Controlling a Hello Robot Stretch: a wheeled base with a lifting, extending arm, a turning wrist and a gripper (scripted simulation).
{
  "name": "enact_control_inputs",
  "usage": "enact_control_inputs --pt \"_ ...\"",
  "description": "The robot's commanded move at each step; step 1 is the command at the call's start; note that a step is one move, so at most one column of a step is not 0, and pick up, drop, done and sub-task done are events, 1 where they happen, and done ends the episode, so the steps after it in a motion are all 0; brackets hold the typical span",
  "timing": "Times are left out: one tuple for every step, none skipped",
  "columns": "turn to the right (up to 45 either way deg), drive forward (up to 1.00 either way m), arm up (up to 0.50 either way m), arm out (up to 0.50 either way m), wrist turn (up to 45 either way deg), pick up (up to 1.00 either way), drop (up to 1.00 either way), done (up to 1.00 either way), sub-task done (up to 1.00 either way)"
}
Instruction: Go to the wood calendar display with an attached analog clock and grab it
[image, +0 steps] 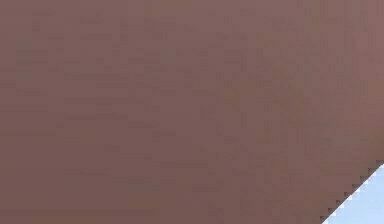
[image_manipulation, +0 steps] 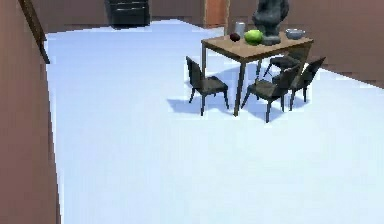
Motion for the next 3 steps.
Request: enact_control_inputs --pt "45.0 0.0 0.0 0.0 0.0 0.0 0.0 0.0 0.0" --pt "45.0 0.0 0.0 0.0 0.0 0.0 0.0 0.0 0.0" --pt "45.0 0.0 0.0 0.0 0.0 0.0 0.0 0.0 0.0"
